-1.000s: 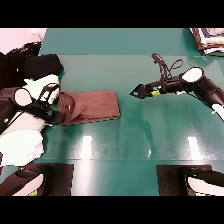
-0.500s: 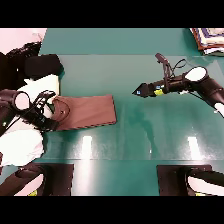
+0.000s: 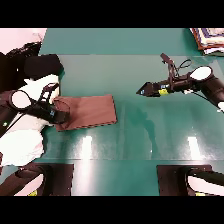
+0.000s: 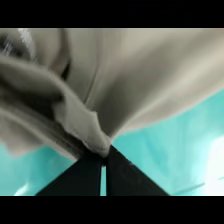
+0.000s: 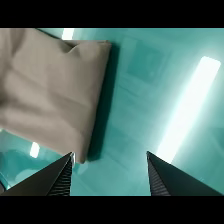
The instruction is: Fold the shirts.
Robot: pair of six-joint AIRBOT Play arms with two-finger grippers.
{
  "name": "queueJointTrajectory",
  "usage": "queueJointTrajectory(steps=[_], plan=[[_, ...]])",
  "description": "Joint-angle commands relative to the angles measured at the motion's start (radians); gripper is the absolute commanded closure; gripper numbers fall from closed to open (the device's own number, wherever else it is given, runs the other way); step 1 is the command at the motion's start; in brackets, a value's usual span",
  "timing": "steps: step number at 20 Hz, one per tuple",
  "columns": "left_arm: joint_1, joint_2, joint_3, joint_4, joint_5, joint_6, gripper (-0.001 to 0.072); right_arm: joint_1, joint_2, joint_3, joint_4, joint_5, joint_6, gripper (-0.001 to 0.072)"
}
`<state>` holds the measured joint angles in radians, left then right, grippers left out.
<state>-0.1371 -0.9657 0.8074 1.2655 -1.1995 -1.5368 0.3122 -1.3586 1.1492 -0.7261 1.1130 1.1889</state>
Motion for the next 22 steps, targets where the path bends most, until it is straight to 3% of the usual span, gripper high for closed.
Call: queueJointTrajectory(steps=[1, 4, 6, 8, 9, 10, 11, 13, 19, 21, 22], plan=[[0.001, -0.001, 0.0, -0.042, 0.072, -0.001, 0.0667, 0.018, -0.001, 0.0, 0.0, -0.001, 0.001, 0.0188], [0.001, -0.001, 0.0, -0.033, -0.055, 0.03, 0.0666, 0.027, -0.001, 0.0, 0.0, 0.007, 0.008, 0.0187], [0.001, 0.0, 0.0, 0.073, -0.158, 0.061, 0.0667, 0.027, -0.001, 0.0, 0.0, 0.008, 0.008, 0.0187], [0.001, 0.0, 0.0, 0.151, -0.193, 0.026, 0.0665, 0.027, -0.001, 0.0, 0.0, 0.007, 0.008, 0.0187], [0.001, 0.0, 0.0, 0.139, -0.182, 0.026, 0.0573, 0.027, -0.001, 0.0, 0.0, 0.005, 0.008, 0.0188], [0.001, 0.0, 0.0, 0.109, -0.147, 0.011, -0.0013, 0.027, -0.001, 0.0, 0.0, 0.005, 0.008, 0.0187], [0.001, 0.0, 0.0, 0.095, -0.106, -0.034, -0.0013, 0.027, -0.001, 0.0, 0.0, 0.009, 0.008, 0.0187], [0.001, 0.0, 0.0, 0.095, -0.042, -0.045, -0.0008, 0.027, -0.001, 0.0, 0.0, 0.016, 0.008, 0.0188], [0.001, 0.003, 0.142, 0.178, -0.126, -0.062, -0.0008, 0.027, -0.075, 0.0, 0.005, 0.052, 0.05, 0.0186], [0.001, 0.003, 0.237, 0.168, -0.127, -0.061, -0.0007, 0.05, -0.163, 0.0, 0.077, 0.089, 0.047, 0.0082], [0.001, 0.003, 0.274, 0.163, -0.121, -0.061, -0.0008, 0.065, -0.205, 0.0, 0.116, 0.085, 0.027, 0.0078]])
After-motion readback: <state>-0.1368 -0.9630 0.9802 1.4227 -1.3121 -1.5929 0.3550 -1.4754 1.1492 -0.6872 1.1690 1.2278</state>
